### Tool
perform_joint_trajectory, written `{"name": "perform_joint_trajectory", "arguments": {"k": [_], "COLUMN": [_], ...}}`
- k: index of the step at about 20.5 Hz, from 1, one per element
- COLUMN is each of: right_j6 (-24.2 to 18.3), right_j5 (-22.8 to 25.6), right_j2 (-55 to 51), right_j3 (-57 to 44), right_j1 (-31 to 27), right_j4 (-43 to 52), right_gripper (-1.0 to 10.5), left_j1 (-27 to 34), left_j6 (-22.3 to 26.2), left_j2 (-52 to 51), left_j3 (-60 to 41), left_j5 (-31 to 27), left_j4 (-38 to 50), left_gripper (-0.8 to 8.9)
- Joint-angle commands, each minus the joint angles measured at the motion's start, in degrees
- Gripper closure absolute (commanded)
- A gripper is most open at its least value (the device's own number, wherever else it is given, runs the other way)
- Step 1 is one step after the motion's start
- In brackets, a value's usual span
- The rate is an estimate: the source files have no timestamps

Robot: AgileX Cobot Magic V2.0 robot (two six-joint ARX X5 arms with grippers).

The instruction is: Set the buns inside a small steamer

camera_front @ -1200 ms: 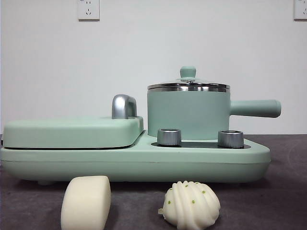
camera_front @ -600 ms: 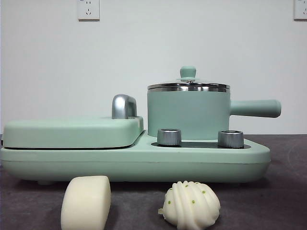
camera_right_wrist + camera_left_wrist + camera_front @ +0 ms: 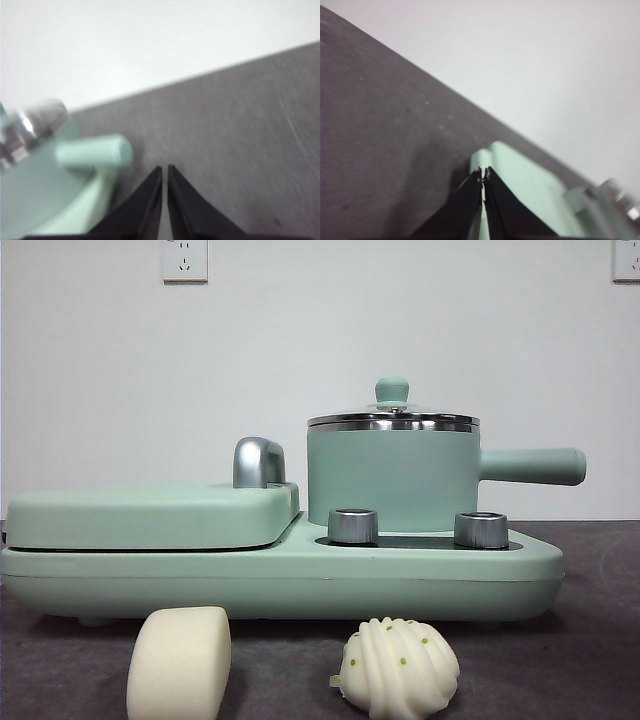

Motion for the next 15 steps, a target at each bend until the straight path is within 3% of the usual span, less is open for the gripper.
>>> {"name": "perform_joint_trajectory", "arguments": {"k": [1,4,8,15], "right_j6": [5.0,6.6,6.7,2.8], "right_j5": [-0.1,-0.2,-0.3,-0.5], "right_j2": [0.0,0.0,0.0,2.2], "right_j3": [0.3,2.3,7.3,16.7], "right_j1": [0.2,0.2,0.2,0.2], "right_j4": [4.1,4.1,1.0,-4.8], "right_gripper": [9.3,9.3,9.3,9.3], "left_j1": [0.0,0.0,0.0,0.0], "left_j6": [-5.8,-8.2,-7.5,4.3], "left_j2": [0.0,0.0,0.0,0.7], "left_j3": [-1.0,-0.5,2.4,11.8], "left_j5": [-0.1,0.3,0.8,0.9], "left_j4": [3.4,6.6,6.4,1.0], "left_gripper": [8.06,8.06,8.04,8.04]}}
